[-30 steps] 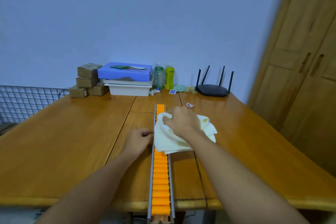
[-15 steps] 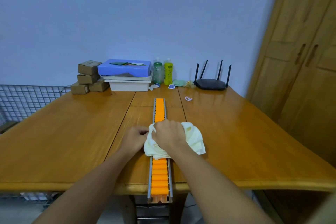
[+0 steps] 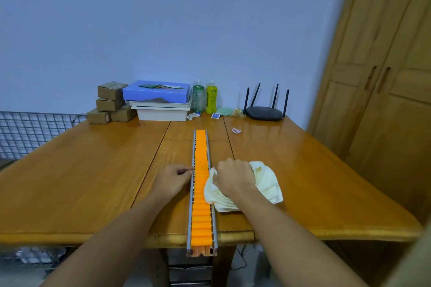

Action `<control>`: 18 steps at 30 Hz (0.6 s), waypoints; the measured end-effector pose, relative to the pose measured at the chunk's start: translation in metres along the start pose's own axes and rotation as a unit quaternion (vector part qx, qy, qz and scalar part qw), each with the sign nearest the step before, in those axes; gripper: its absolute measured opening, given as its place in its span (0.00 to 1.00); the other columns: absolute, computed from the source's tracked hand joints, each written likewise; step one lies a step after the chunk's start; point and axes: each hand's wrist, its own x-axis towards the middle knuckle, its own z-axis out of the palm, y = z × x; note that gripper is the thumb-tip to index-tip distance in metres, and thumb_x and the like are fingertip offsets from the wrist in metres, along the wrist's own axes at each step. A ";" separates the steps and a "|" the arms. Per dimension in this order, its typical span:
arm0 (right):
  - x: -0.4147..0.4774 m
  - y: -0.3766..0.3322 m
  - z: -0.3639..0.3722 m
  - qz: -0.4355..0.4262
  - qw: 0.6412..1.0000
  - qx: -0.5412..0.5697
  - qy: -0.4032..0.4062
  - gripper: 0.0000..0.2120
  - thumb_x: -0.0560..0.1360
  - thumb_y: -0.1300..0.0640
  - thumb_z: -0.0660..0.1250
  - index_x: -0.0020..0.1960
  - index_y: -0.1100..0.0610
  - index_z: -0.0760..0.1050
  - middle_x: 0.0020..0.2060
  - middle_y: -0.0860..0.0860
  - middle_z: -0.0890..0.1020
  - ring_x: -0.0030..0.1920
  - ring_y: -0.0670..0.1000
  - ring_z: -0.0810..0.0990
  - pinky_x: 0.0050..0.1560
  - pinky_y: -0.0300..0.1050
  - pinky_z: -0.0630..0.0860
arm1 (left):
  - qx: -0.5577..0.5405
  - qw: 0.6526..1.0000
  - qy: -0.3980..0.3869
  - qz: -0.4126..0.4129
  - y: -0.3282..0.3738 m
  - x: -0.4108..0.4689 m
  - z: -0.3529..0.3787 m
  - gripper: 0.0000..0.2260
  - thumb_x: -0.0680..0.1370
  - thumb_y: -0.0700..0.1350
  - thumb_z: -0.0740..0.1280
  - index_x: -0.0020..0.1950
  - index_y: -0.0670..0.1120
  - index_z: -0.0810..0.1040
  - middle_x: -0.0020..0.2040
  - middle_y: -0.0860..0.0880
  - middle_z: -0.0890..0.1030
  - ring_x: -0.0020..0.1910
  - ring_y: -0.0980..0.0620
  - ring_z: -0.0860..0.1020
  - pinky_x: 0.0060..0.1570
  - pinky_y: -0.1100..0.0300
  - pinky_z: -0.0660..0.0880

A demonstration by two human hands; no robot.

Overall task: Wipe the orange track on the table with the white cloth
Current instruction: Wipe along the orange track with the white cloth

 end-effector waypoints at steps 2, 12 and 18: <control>-0.006 0.008 -0.005 0.006 1.000 0.004 -0.002 0.09 0.80 0.51 0.63 0.45 0.54 0.77 0.34 0.50 0.74 0.36 0.54 0.75 0.35 0.46 0.68 | -0.001 1.000 0.001 0.001 0.003 -0.005 0.000 0.13 0.82 0.46 0.67 0.66 0.48 0.82 0.59 0.52 0.84 0.56 0.56 0.79 0.56 0.61 0.75; -0.033 0.001 -0.040 0.038 0.989 0.139 0.030 0.10 0.78 0.47 0.64 0.45 0.53 0.77 0.36 0.51 0.74 0.40 0.57 0.75 0.38 0.47 0.69 | 0.011 1.000 0.008 -0.005 0.017 -0.039 -0.001 0.14 0.81 0.45 0.68 0.66 0.48 0.81 0.56 0.48 0.84 0.48 0.58 0.79 0.43 0.67 0.70; -0.045 -0.034 -0.033 0.004 0.984 0.174 0.031 0.15 0.76 0.46 0.64 0.58 0.48 0.84 0.43 0.52 0.82 0.41 0.57 0.78 0.38 0.46 0.72 | -0.044 0.999 0.001 -0.028 0.009 -0.051 -0.014 0.12 0.82 0.44 0.67 0.65 0.48 0.82 0.55 0.49 0.83 0.52 0.56 0.78 0.45 0.66 0.70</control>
